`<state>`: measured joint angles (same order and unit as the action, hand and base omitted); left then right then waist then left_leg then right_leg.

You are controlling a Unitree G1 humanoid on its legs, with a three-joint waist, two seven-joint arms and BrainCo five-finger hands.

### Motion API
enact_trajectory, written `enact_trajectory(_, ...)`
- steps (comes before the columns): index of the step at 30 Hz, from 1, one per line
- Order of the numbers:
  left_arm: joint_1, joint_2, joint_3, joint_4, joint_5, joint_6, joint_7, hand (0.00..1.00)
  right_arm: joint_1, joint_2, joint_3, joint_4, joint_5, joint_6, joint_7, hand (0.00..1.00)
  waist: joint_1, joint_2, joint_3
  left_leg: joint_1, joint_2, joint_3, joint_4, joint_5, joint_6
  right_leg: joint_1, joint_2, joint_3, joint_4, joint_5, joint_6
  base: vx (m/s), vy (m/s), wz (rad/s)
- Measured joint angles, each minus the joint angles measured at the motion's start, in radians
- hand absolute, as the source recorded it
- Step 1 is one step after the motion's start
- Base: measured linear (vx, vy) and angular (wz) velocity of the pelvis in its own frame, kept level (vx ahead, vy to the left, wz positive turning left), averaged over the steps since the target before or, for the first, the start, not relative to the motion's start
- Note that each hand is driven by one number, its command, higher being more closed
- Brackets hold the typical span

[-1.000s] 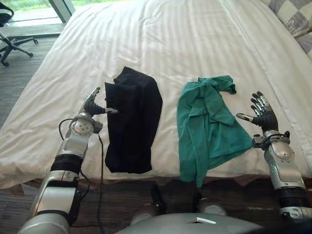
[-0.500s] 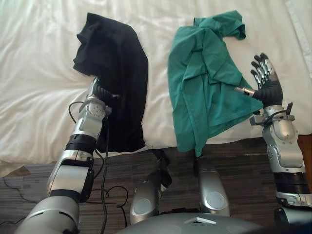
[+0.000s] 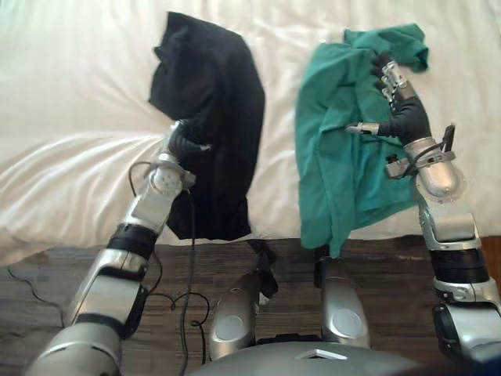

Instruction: Tidy the bed and pick cloth on bed and put in laundry

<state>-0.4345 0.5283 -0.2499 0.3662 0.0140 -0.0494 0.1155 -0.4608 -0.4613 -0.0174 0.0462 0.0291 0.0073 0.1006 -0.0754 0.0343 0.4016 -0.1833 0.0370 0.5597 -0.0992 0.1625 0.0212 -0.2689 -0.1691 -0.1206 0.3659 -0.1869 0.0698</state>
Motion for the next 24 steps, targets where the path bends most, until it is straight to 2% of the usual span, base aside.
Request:
enact_trajectory(1, 0.021, -0.003, -0.011, -0.021, -0.025, -0.017, -0.015, 1.0, -0.012, -0.011, 0.001, 0.045, -0.017, 0.007, -0.002, 0.0, 0.003, -0.001, 0.0, 0.004, -0.004, -0.02, 0.0, 0.0, 0.0, 0.017, -0.003, -0.011, -0.006, 0.0, 0.0, 0.12, -0.008, 0.97)
enact_trajectory(2, 0.086, -0.013, -0.015, -0.076, -0.077, -0.047, -0.066, 1.0, -0.048, -0.051, 0.003, 0.171, -0.061, 0.023, -0.014, 0.0, 0.013, -0.001, 0.0, 0.017, -0.013, -0.063, 0.0, 0.0, 0.0, 0.06, -0.01, -0.037, -0.025, -0.001, 0.001, 0.1, -0.005, 0.76)
enact_trajectory(4, 0.185, -0.025, -0.021, -0.123, -0.085, -0.076, -0.137, 1.0, -0.09, -0.093, 0.004, 0.306, -0.075, 0.045, -0.029, 0.0, 0.022, 0.0, -0.001, 0.031, -0.023, -0.107, 0.0, 0.0, 0.0, 0.111, -0.014, -0.059, -0.057, -0.001, 0.001, 0.15, -0.016, 0.74)
enact_trajectory(5, 0.234, -0.038, -0.013, -0.139, -0.084, -0.095, -0.179, 1.0, -0.108, -0.129, 0.004, 0.376, -0.085, 0.051, -0.037, 0.0, 0.037, 0.002, -0.001, 0.037, -0.028, -0.13, 0.0, 0.0, 0.0, 0.136, -0.014, -0.063, -0.075, -0.001, 0.002, 0.14, -0.023, 0.56)
enact_trajectory(8, 0.305, -0.05, 0.028, -0.16, -0.088, -0.124, -0.24, 1.0, -0.172, -0.183, 0.007, 0.526, -0.093, 0.055, -0.044, 0.0, 0.053, 0.01, -0.005, 0.046, -0.034, -0.161, 0.0, 0.0, 0.0, 0.175, -0.014, -0.092, -0.105, -0.003, 0.006, 0.11, -0.057, 0.31)
enact_trajectory(10, 0.365, -0.051, 0.055, -0.163, -0.118, -0.153, -0.289, 1.0, -0.223, -0.237, 0.007, 0.637, -0.093, 0.056, -0.045, 0.0, 0.07, 0.026, -0.007, 0.059, -0.035, -0.182, 0.0, 0.001, 0.001, 0.205, -0.012, -0.104, -0.13, -0.004, 0.007, 0.06, -0.064, 0.12)
enact_trajectory(13, 0.454, -0.054, 0.065, -0.159, -0.146, -0.173, -0.307, 1.0, -0.24, -0.292, 0.006, 0.715, -0.093, 0.059, -0.049, 0.0, 0.074, 0.059, -0.016, 0.06, -0.036, -0.197, 0.0, 0.001, 0.002, 0.215, -0.009, -0.116, -0.145, -0.013, 0.019, 0.03, -0.062, 0.12)
enact_trajectory(17, 0.524, -0.088, 0.069, -0.181, -0.25, -0.155, -0.314, 1.0, -0.24, -0.305, -0.006, 0.818, -0.186, 0.092, -0.137, 0.0, 0.083, 0.1, -0.016, 0.058, -0.032, -0.22, -0.001, 0.011, 0.009, 0.224, -0.004, -0.137, -0.148, -0.014, 0.016, 0.02, -0.058, 0.13)
enact_trajectory(19, 0.553, -0.11, 0.072, -0.213, -0.282, -0.142, -0.339, 1.0, -0.257, -0.31, -0.016, 0.86, -0.295, 0.124, -0.233, 0.0, 0.094, 0.12, -0.016, 0.038, -0.031, -0.244, -0.001, 0.021, 0.009, 0.216, -0.001, -0.151, -0.146, -0.015, 0.015, 0.01, -0.047, 0.19)
enact_trajectory(21, 0.563, -0.122, 0.071, -0.227, -0.311, -0.127, -0.359, 1.0, -0.307, -0.327, -0.014, 0.898, -0.351, 0.148, -0.278, 0.0, 0.101, 0.132, -0.012, 0.009, -0.029, -0.252, -0.001, 0.032, 0.008, 0.188, 0.0, -0.157, -0.138, -0.014, 0.015, 0.0, -0.037, 0.19)
enact_trajectory(22, 0.57, -0.137, 0.067, -0.224, -0.341, -0.11, -0.38, 1.0, -0.356, -0.355, -0.013, 0.938, -0.399, 0.172, -0.302, 0.0, 0.123, 0.147, -0.003, -0.012, -0.025, -0.254, -0.001, 0.04, 0.012, 0.164, 0.005, -0.157, -0.134, -0.009, 0.013, -0.02, -0.023, 0.1)
enact_trajectory(24, 0.587, -0.143, 0.054, -0.21, -0.355, -0.102, -0.398, 1.0, -0.382, -0.38, -0.009, 0.971, -0.452, 0.18, -0.303, 0.0, 0.144, 0.157, 0.007, -0.025, -0.023, -0.256, 0.0, 0.044, 0.013, 0.152, 0.007, -0.157, -0.134, -0.005, 0.013, -0.02, -0.017, 0.05)
